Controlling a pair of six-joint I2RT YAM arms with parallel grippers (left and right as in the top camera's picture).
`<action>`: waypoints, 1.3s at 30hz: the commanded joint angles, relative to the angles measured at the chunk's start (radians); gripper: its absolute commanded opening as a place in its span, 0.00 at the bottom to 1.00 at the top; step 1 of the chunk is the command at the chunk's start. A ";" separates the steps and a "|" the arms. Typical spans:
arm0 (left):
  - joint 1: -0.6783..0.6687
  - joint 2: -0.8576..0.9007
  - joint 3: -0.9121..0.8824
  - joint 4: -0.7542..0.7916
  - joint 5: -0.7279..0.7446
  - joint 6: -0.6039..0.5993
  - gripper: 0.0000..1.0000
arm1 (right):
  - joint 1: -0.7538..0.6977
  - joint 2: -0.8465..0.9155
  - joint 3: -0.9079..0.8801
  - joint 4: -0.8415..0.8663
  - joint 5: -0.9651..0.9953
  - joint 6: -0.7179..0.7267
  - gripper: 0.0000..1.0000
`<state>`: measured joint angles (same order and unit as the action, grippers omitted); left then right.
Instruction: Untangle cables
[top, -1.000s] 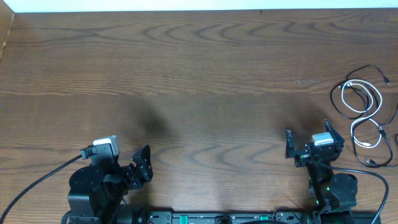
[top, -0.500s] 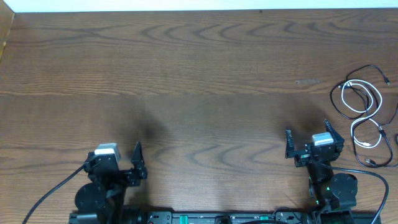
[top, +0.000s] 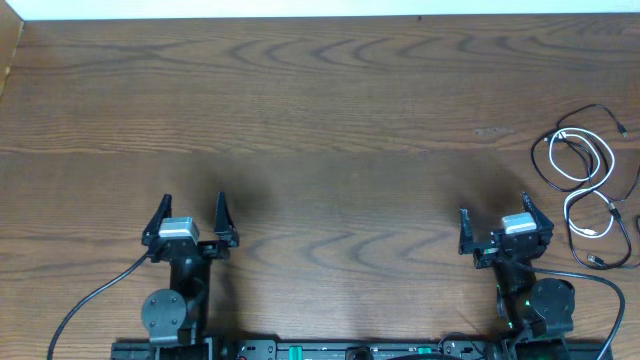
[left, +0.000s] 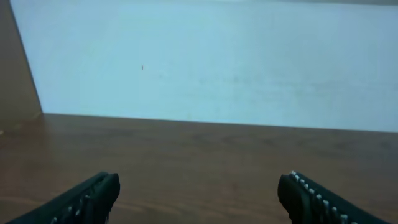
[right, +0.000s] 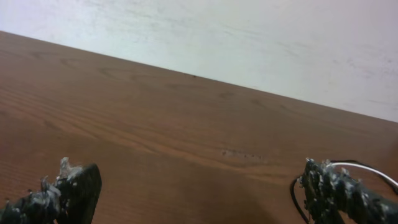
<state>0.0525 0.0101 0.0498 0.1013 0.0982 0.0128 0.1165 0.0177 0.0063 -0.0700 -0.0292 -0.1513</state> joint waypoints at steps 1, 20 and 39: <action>0.006 -0.008 -0.047 0.012 -0.002 0.016 0.86 | 0.004 -0.003 -0.001 -0.005 0.000 -0.011 0.99; 0.006 -0.006 -0.046 -0.164 -0.005 0.017 0.86 | 0.004 -0.003 -0.001 -0.005 0.000 -0.011 0.99; 0.006 -0.006 -0.046 -0.164 -0.005 0.017 0.86 | 0.004 -0.003 -0.001 -0.005 0.000 -0.011 0.99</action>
<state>0.0525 0.0109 0.0135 -0.0196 0.0795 0.0235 0.1165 0.0177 0.0067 -0.0704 -0.0292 -0.1513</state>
